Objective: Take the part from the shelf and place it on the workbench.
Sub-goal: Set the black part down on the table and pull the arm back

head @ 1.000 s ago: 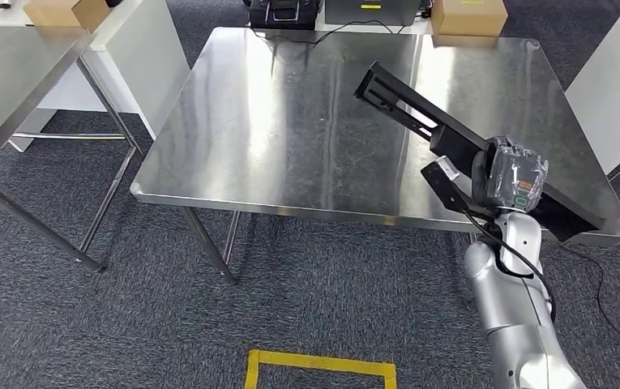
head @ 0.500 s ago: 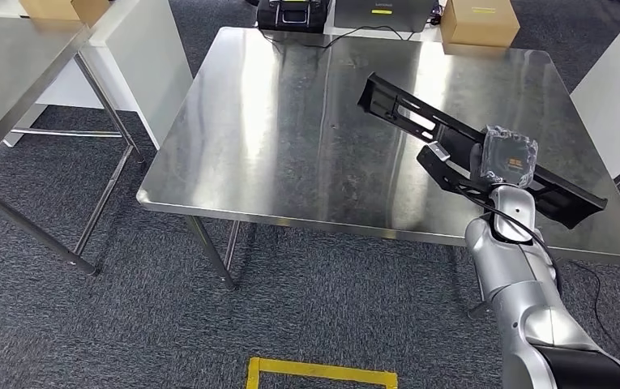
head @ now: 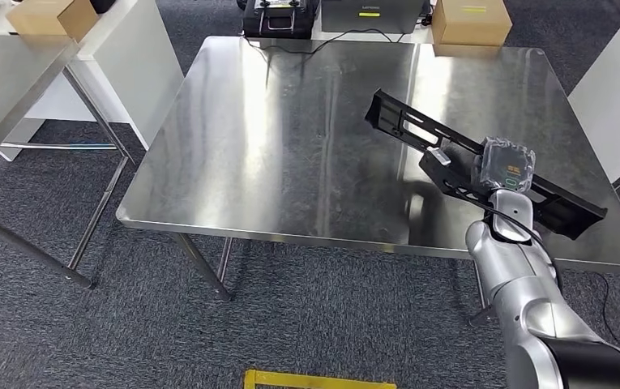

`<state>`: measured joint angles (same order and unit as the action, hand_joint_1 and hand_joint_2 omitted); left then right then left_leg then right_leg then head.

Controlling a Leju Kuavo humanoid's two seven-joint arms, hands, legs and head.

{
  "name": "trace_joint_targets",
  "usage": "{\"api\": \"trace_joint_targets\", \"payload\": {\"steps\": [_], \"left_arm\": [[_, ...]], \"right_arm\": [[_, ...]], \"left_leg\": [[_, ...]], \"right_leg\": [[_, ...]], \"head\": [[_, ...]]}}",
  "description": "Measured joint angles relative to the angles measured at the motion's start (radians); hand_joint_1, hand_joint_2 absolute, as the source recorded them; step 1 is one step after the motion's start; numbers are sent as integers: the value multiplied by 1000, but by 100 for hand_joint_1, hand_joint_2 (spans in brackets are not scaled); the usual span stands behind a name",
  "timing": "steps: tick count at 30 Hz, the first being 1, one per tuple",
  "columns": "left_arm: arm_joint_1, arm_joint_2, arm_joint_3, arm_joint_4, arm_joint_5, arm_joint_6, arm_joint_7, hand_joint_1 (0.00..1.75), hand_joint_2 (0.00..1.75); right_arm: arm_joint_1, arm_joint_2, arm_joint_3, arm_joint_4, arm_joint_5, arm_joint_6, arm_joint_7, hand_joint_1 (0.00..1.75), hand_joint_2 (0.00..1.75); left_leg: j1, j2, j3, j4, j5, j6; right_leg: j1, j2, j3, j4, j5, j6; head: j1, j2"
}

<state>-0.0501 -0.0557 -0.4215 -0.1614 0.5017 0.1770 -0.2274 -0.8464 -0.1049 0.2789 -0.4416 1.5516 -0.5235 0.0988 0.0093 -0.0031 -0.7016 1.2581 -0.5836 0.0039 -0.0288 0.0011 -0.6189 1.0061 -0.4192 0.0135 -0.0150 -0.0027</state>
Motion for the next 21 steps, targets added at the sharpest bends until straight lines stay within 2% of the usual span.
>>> {"api": "trace_joint_targets", "payload": {"steps": [1, 2, 3, 5, 6, 7, 9, 10, 12, 13, 15, 16, 17, 18, 20, 21], "left_arm": [[0, 0, 0, 0, 0, 1, 0, 0, 175], [1, 0, 0, 0, 0, 2, 1, 0, 175], [1, 0, 0, 0, -1, 3, 1, 0, 175], [0, 1, 0, 0, -2, 5, 2, 0, 175], [0, 2, 0, 0, -3, 7, 2, 0, 175], [-1, 3, 0, 0, -4, 9, 2, 0, 175], [-1, 3, 0, 0, -4, 11, 2, 0, 175], [-1, 2, 0, 0, -4, 11, 3, 0, 175], [-1, 1, 0, 0, -4, 12, 2, 0, 175], [-2, 0, 0, 0, -4, 12, 2, 0, 175], [-3, 1, 0, 0, -4, 12, 2, 0, 175], [-3, 1, 0, 0, -3, 12, 1, 0, 175], [-2, 0, 0, 0, -2, 13, 2, 0, 175], [-1, 0, 0, 0, 0, 16, 4, 0, 175], [-1, -1, 0, 0, 2, 25, 9, 0, 175], [-1, -1, 0, 0, 2, 29, 12, 0, 175]], "right_arm": [[1, 0, 0, 4, 0, 0, 1, 175, 175], [2, 0, 0, 8, 0, 0, 2, 175, 175], [4, 0, 0, 11, 1, -1, 3, 175, 175], [4, 2, 0, 16, 1, -1, 7, 175, 175], [3, 2, 0, 18, 1, -2, 9, 175, 175], [2, 2, 0, 20, 1, -2, 11, 175, 175], [0, 0, 0, 25, 0, -3, 14, 175, 175], [1, -1, 0, 27, 0, -3, 14, 175, 175], [0, -2, -1, 30, -2, -4, 13, 175, 175], [-1, -3, -1, 32, -2, -4, 13, 175, 175], [0, -7, -1, 40, -4, -5, 13, 175, 175], [3, -9, -1, 44, -7, -6, 12, 175, 175], [6, -9, -2, 49, -11, -6, 9, 175, 175], [9, -9, -4, 52, -16, -8, 4, 175, 175], [10, -9, -6, 56, -22, -10, -5, 175, 175], [9, -9, -6, 58, -23, -12, -8, 175, 175]], "left_leg": [[1, 0, -34, 44, -4, -1], [1, 0, -50, 50, 12, 1], [1, 0, -45, 15, 47, 5], [-2, 0, 10, -128, 136, 21], [-5, 0, 37, -190, 161, 29], [-9, 0, 57, -227, 170, 36], [-14, 0, 67, -241, 162, 42], [-12, 1, 74, -248, 163, 46], [-8, 2, 91, -267, 166, 57], [-7, 2, 100, -275, 167, 62], [-10, -1, 108, -277, 162, 68], [-11, -3, 111, -276, 158, 69], [-12, -4, 115, -276, 155, 69], [-12, -6, 119, -274, 151, 68], [-12, -8, 128, -268, 138, 60], [-13, -8, 130, -263, 130, 55]], "right_leg": [[1, 1, 4, 0, -4, -2], [2, 2, 10, 0, -9, -2], [3, 4, 16, 0, -13, -1], [5, 6, 33, -1, -24, 3], [8, 7, 38, -2, -29, 7], [9, 7, 41, -3, -33, 10], [11, 7, 41, -6, -35, 20], [12, 6, 41, -7, -38, 25], [15, 3, 26, 28, -55, 28], [17, 1, 2, 75, -73, 26], [16, 1, -71, 205, -113, 21], [16, 1, -103, 253, -122, 23], [16, 1, -120, 268, -118, 28], [14, 0, -116, 244, -97, 36], [9, -2, -64, 107, -27, 53], [9, -3, -36, 45, -1, 56]], "head": [[0, 0], [0, 0], [0, 0], [0, 0], [1, 0], [1, 0], [0, 0], [0, 0], [1, 0], [2, 0], [3, 0], [3, 0], [3, 0], [3, 0], [4, 0], [4, 0]]}}
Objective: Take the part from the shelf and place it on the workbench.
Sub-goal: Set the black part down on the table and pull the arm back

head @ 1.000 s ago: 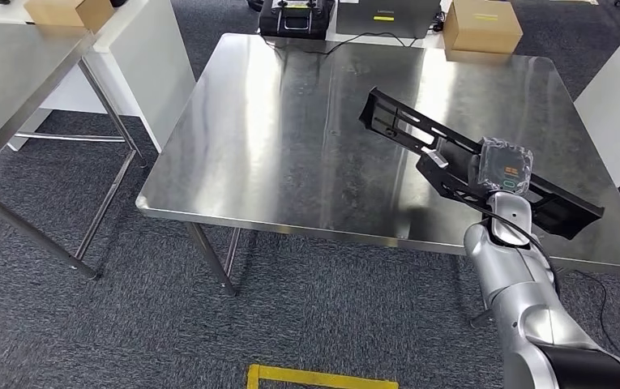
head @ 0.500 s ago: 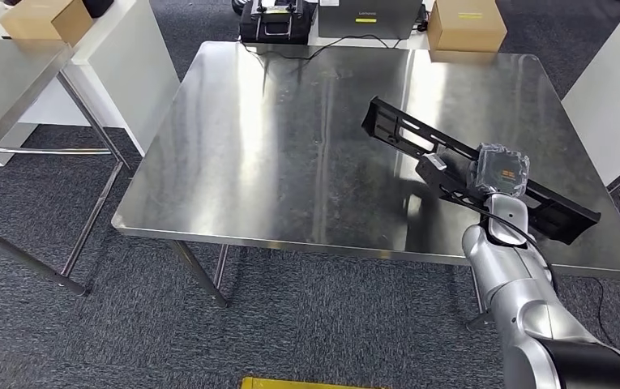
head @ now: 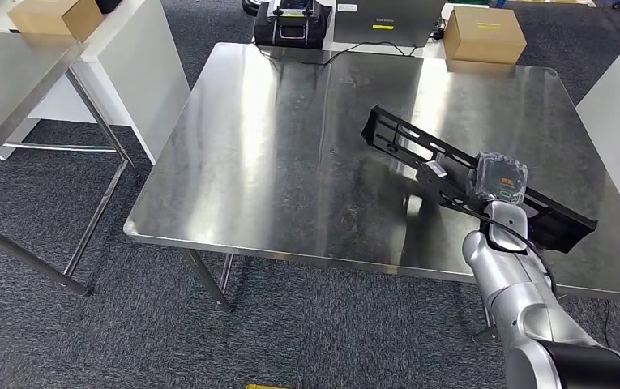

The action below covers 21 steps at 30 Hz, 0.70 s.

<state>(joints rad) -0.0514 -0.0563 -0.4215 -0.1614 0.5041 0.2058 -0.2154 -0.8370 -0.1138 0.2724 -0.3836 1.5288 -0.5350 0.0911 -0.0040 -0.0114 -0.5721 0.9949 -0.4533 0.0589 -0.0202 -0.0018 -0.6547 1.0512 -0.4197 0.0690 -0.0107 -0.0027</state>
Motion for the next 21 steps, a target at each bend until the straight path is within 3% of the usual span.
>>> {"api": "trace_joint_targets", "payload": {"steps": [2, 5, 13, 17, 21], "left_arm": [[0, 1, 0, 0, 1, 3, 3, 0, 175], [0, 2, 0, 0, 1, 4, 6, 0, 175], [-1, 2, 0, 0, 2, 6, 16, 0, 175], [-1, 6, 0, 0, 8, 2, 19, 0, 175], [0, 8, 0, 0, 12, -5, 9, 0, 175]], "right_arm": [[-1, 1, 0, 2, 0, -4, -1, 175, 175], [-4, 2, 0, 4, 0, -8, -5, 175, 175], [-8, 3, 0, 6, 0, -9, -6, 175, 175], [-7, 3, 0, 14, 0, -9, -2, 175, 175], [-7, 5, 0, 21, 2, -6, 0, 0, 0]], "left_leg": [[-4, 0, 0, 9, -11, -6], [-5, 1, 2, 11, -15, 4], [-4, 3, 6, 3, -16, 4], [-3, 3, 6, 1, -14, -11], [-6, 3, 5, 1, -13, -15]], "right_leg": [[-1, 0, 27, -54, 20, -5], [0, 4, 30, -55, 20, -9], [3, 5, 30, -55, 16, -15], [5, 5, 31, -55, 16, -22], [5, 5, 32, -55, 18, -26]], "head": [[0, 0], [0, 0], [0, 0], [1, 0], [1, 0]]}}
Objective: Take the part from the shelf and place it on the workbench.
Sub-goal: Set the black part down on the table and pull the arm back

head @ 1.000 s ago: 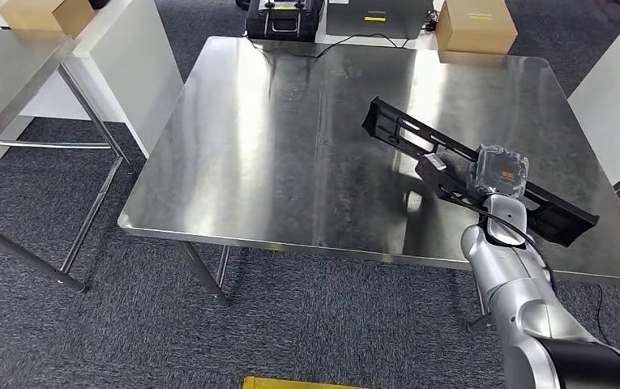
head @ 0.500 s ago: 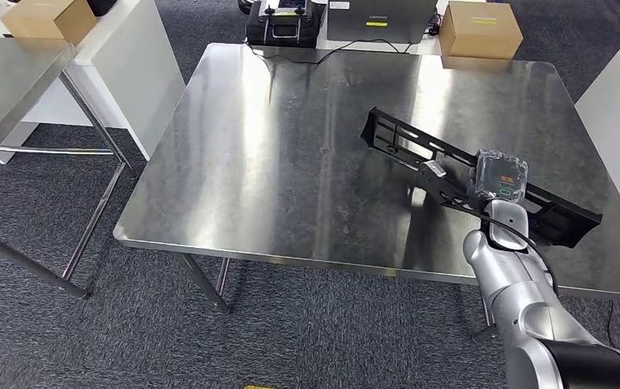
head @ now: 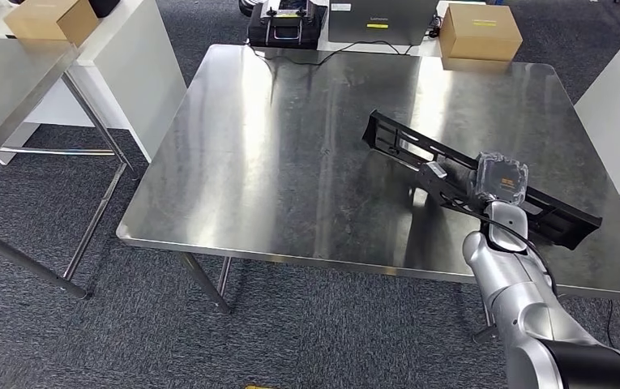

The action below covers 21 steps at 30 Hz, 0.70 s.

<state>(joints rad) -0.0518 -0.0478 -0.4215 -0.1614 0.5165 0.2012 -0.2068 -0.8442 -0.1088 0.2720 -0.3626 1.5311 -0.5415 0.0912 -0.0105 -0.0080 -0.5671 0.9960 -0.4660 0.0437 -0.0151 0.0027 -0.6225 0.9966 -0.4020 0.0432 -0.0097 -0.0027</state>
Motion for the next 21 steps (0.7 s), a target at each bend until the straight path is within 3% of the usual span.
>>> {"api": "trace_joint_targets", "payload": {"steps": [21], "left_arm": [[0, 0, 4, 0, 21, 8, -2, 0, 175]], "right_arm": [[-11, 46, 0, 17, 0, 33, -12, 0, 0]], "left_leg": [[-9, 0, 0, 1, 0, 2]], "right_leg": [[-5, 0, 2, -1, 0, 1]], "head": [[0, 0]]}}
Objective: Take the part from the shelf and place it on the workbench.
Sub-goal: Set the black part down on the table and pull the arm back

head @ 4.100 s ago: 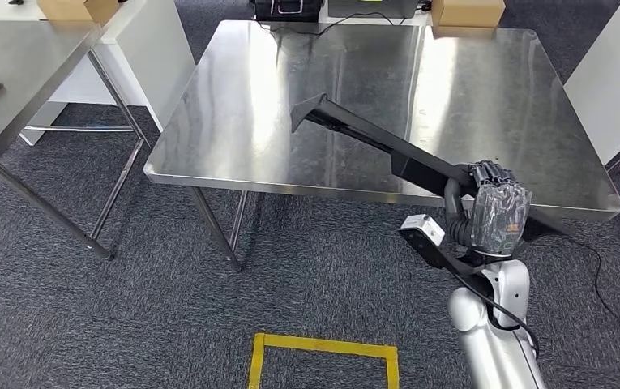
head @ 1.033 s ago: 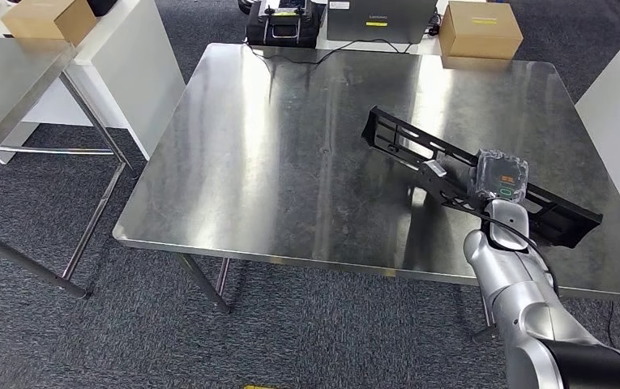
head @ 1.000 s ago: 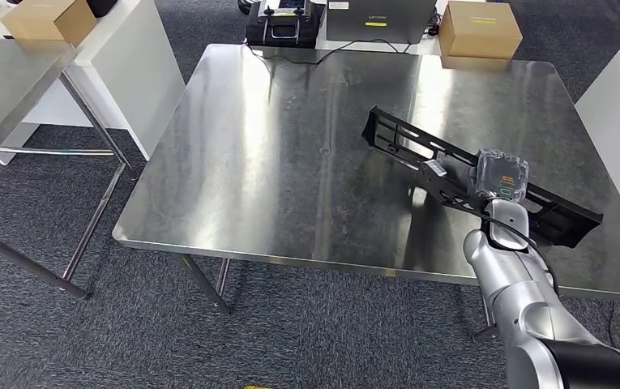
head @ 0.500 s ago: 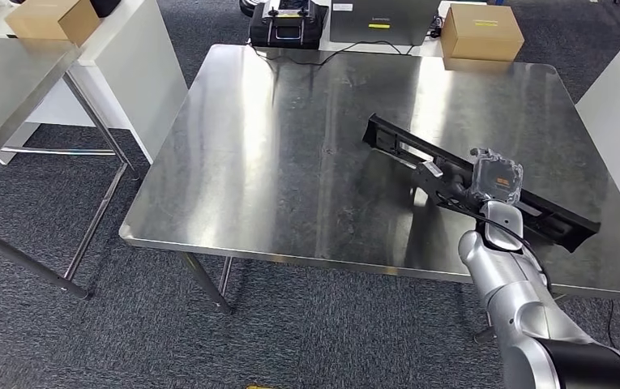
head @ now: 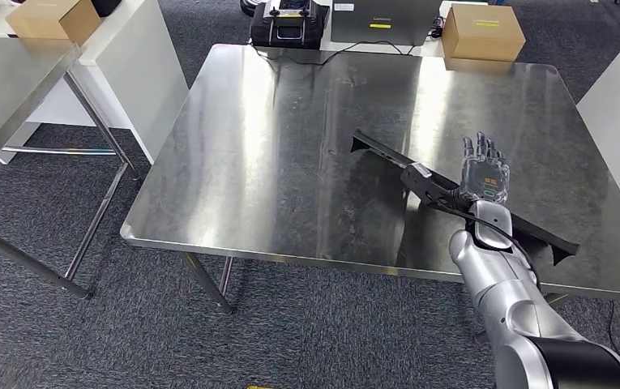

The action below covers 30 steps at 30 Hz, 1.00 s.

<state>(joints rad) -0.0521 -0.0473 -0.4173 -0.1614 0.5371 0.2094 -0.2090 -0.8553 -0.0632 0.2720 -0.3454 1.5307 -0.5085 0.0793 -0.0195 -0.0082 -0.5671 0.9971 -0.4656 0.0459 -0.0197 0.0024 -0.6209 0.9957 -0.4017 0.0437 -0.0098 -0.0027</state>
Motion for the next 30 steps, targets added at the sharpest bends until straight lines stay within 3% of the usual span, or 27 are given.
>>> {"api": "trace_joint_targets", "payload": {"steps": [6, 11, 17, 30], "left_arm": [[0, 0, 0, 0, 0, -1, 5, 0, 175], [-1, 1, 0, 0, 0, -6, 9, 0, 175], [-1, 3, 0, 0, 3, -9, 13, 0, 175], [-1, 5, 0, 0, 10, -12, 14, 0, 175]], "right_arm": [[-5, 5, -39, 4, -108, 52, -48, 0, 0], [-12, 16, -111, 11, -208, 209, -72, 0, 0], [-31, 31, -166, 20, -239, 362, -46, 0, 0], [-55, 48, -190, 21, -240, 423, -31, 0, 0]], "left_leg": [[0, 0, 0, 0, 0, 0], [0, 0, 1, 0, 0, 0], [0, 0, 0, 0, 0, 0], [0, 0, 1, 0, 0, 0]], "right_leg": [[0, 0, 0, 0, 0, 0], [0, 0, 1, 0, 0, 0], [0, 0, 1, 0, 0, 0], [0, 0, 1, 0, 0, 0]], "head": [[0, 0], [0, 0], [0, 0], [0, 0]]}}
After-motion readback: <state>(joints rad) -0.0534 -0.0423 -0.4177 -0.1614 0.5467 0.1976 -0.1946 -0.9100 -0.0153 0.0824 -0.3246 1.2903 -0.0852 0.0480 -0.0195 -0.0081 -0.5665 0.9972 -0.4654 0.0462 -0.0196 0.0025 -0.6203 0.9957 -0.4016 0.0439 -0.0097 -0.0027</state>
